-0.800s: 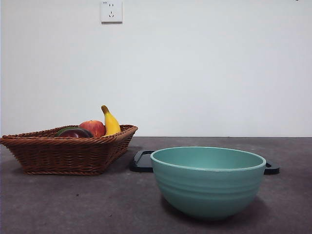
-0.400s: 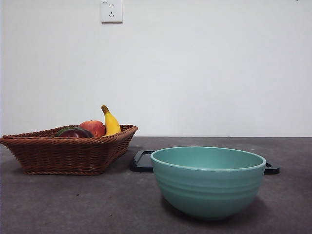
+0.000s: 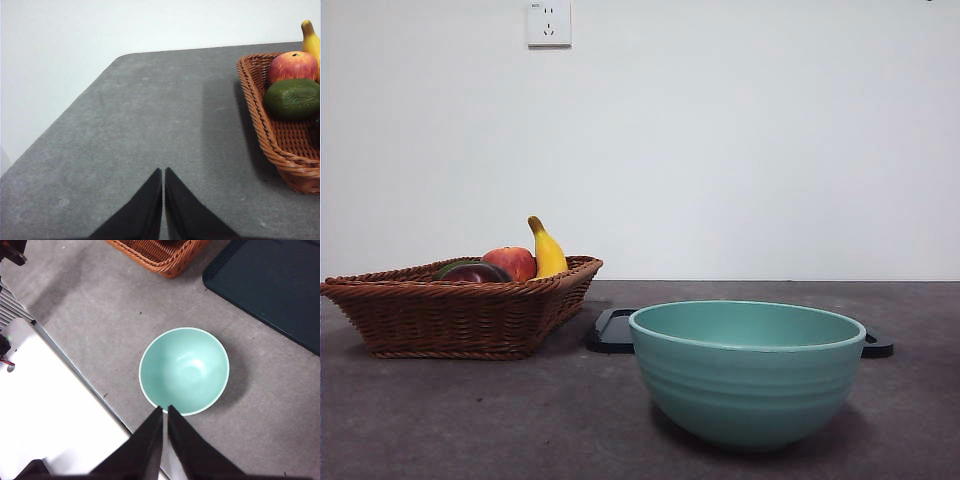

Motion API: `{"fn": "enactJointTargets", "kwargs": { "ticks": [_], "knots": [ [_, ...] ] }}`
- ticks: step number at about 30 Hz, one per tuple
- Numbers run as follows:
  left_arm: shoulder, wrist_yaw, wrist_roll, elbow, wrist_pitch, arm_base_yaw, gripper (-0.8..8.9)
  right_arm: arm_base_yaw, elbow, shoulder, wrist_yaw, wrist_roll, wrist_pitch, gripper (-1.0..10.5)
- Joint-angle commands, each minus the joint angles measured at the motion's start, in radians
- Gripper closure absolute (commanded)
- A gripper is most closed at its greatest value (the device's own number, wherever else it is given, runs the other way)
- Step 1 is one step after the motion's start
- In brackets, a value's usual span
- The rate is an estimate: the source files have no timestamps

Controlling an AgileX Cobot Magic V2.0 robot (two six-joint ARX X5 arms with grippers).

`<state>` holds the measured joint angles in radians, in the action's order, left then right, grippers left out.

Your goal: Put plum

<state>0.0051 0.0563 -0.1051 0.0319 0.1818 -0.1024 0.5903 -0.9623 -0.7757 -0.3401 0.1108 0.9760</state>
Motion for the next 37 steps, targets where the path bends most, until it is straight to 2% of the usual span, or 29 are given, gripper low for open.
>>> {"fn": "enactJointTargets", "kwargs": {
  "ticks": [1,16,18,21,25,28,33,37],
  "knots": [
    [-0.002,0.004,0.01,-0.021,0.006,-0.004,8.07,0.01,-0.016,-0.006,0.0,-0.007,-0.008,9.4],
    [-0.002,0.004,0.01,-0.021,0.006,-0.004,8.07,0.003,-0.016,0.001,0.0,-0.006,-0.008,9.4],
    [-0.002,0.004,0.01,-0.021,0.006,-0.004,8.07,-0.032,-0.016,0.016,0.001,-0.037,-0.012,9.4],
    [-0.002,0.004,0.01,-0.021,0.006,-0.004,8.07,-0.153,-0.016,0.06,0.0,-0.063,-0.041,9.4],
    [-0.002,0.004,0.01,-0.021,0.006,-0.004,8.07,-0.385,-0.01,0.156,0.002,-0.089,-0.149,9.4],
    [-0.002,0.004,0.01,-0.021,0.006,-0.004,8.07,-0.56,0.01,0.24,0.038,-0.121,-0.268,9.4],
    [-0.002,0.004,0.01,-0.021,0.006,-0.004,8.07,-0.745,0.093,0.367,0.076,-0.164,-0.386,9.4],
    [-0.002,0.004,0.01,-0.021,0.006,-0.004,8.07,-0.825,0.235,0.472,0.124,-0.172,-0.487,9.4]
  ]
}}
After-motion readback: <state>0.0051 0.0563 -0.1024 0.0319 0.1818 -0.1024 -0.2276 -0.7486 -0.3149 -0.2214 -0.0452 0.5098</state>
